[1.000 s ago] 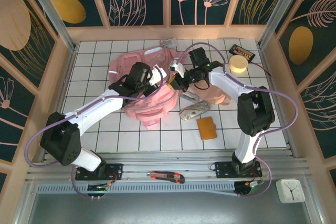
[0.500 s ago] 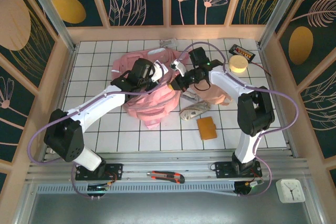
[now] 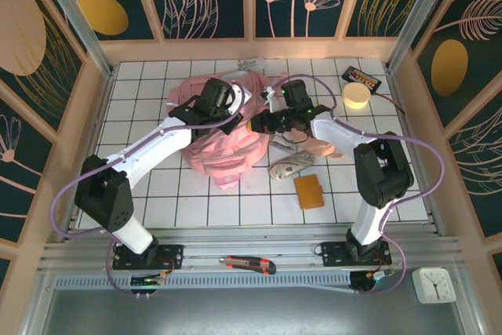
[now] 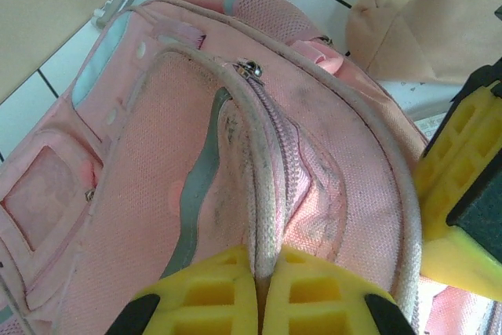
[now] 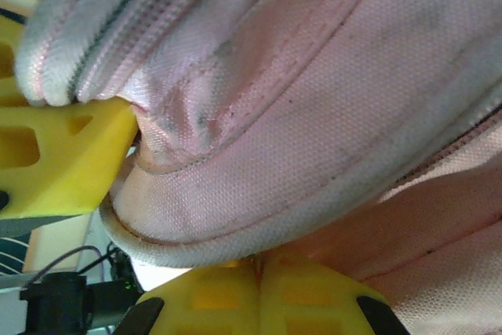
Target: Pack the student bag
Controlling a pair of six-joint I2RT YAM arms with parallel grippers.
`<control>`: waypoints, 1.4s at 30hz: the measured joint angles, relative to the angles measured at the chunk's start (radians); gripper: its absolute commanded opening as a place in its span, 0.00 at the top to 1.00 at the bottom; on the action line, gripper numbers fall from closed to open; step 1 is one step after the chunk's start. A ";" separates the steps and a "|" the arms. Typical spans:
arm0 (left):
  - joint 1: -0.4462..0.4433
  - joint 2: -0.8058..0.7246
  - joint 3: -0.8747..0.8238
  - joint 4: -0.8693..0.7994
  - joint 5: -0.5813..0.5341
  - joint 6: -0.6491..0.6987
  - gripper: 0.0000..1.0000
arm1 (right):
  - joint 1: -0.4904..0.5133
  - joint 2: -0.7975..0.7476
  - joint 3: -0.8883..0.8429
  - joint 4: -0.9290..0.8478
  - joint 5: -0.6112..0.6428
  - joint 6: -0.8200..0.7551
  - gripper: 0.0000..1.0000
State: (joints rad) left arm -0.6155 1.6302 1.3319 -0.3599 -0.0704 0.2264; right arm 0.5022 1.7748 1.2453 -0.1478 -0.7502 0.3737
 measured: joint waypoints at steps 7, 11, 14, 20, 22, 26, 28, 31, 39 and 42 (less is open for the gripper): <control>0.000 0.002 0.018 0.003 -0.013 -0.004 1.00 | -0.024 -0.002 0.158 -0.241 0.024 -0.085 1.00; -0.010 0.005 0.032 0.004 -0.021 0.001 1.00 | -0.027 0.015 0.293 -0.435 0.066 -0.227 1.00; -0.014 0.005 0.043 0.002 -0.024 0.003 1.00 | -0.029 0.024 0.330 -0.494 0.056 -0.282 1.00; -0.019 0.061 0.106 -0.038 -0.005 -0.042 1.00 | -0.005 0.026 0.220 -0.388 -0.076 -0.159 1.00; -0.024 0.085 0.126 -0.045 -0.003 -0.060 1.00 | 0.018 0.026 0.167 -0.302 -0.110 -0.076 1.00; -0.031 0.134 0.182 -0.079 -0.010 -0.096 1.00 | 0.061 0.042 0.122 -0.191 -0.126 0.036 1.00; -0.026 0.153 0.207 -0.092 -0.014 -0.127 1.00 | 0.064 0.045 0.110 -0.134 -0.126 0.090 1.00; -0.025 0.183 0.257 -0.123 -0.032 -0.177 1.00 | 0.067 0.043 0.060 0.004 -0.113 0.188 1.00; -0.040 0.332 0.527 -0.305 -0.095 -0.329 1.00 | 0.077 -0.090 -0.166 0.295 0.103 0.349 1.00; -0.046 0.379 0.663 -0.370 -0.130 -0.392 1.00 | 0.073 -0.173 -0.234 0.353 0.218 0.369 1.00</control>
State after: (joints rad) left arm -0.6617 2.0090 1.9953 -0.7303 -0.2008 -0.1654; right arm 0.5751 1.6020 1.0111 0.2054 -0.5320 0.7429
